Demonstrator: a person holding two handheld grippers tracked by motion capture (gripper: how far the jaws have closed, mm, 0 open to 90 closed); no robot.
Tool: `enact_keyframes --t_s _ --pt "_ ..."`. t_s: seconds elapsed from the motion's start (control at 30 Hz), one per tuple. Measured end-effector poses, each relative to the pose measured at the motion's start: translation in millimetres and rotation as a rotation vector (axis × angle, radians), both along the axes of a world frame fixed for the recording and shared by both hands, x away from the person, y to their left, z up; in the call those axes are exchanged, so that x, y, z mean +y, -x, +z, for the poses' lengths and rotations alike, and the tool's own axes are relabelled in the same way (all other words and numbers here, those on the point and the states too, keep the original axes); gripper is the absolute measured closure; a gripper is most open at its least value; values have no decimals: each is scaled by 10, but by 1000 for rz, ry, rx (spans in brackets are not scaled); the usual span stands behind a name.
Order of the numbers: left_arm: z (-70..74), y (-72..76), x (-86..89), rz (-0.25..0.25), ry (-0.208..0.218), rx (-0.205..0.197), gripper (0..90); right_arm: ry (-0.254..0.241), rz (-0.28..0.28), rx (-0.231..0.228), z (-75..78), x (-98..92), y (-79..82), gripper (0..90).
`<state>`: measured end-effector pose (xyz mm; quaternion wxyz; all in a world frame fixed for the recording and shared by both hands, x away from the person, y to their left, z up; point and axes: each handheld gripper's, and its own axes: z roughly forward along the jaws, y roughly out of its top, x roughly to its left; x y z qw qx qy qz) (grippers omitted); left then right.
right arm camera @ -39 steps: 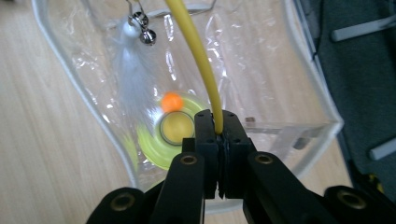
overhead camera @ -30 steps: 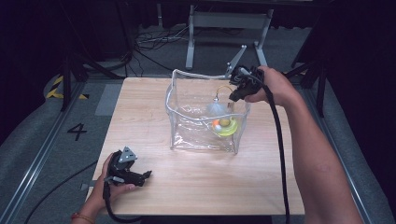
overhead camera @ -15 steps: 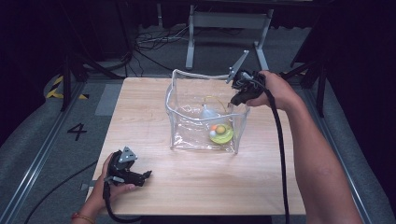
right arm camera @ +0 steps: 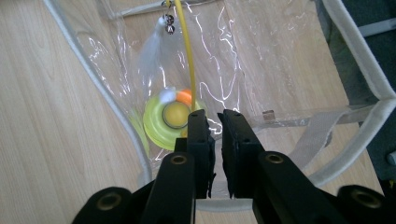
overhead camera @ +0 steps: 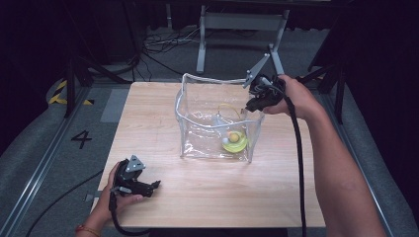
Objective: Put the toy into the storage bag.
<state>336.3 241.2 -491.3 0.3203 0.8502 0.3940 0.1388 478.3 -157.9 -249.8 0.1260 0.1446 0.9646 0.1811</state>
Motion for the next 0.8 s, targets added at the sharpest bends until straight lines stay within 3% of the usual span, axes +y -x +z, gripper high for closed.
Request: enact_keyframes --t_s 0.2,0.4,0.57,0.8 --pt "0 -1 1 -1 -1 0 13 -57 -34 -44 86 -139 72 738" --pt "0 -1 1 -1 0 0 13 -82 -59 -103 126 -286 180 583" --pt "0 -1 1 -1 -1 0 13 -100 -92 -152 99 -431 273 429" --pt "1 0 1 -1 -1 2 13 -122 -142 -193 22 -632 367 348"
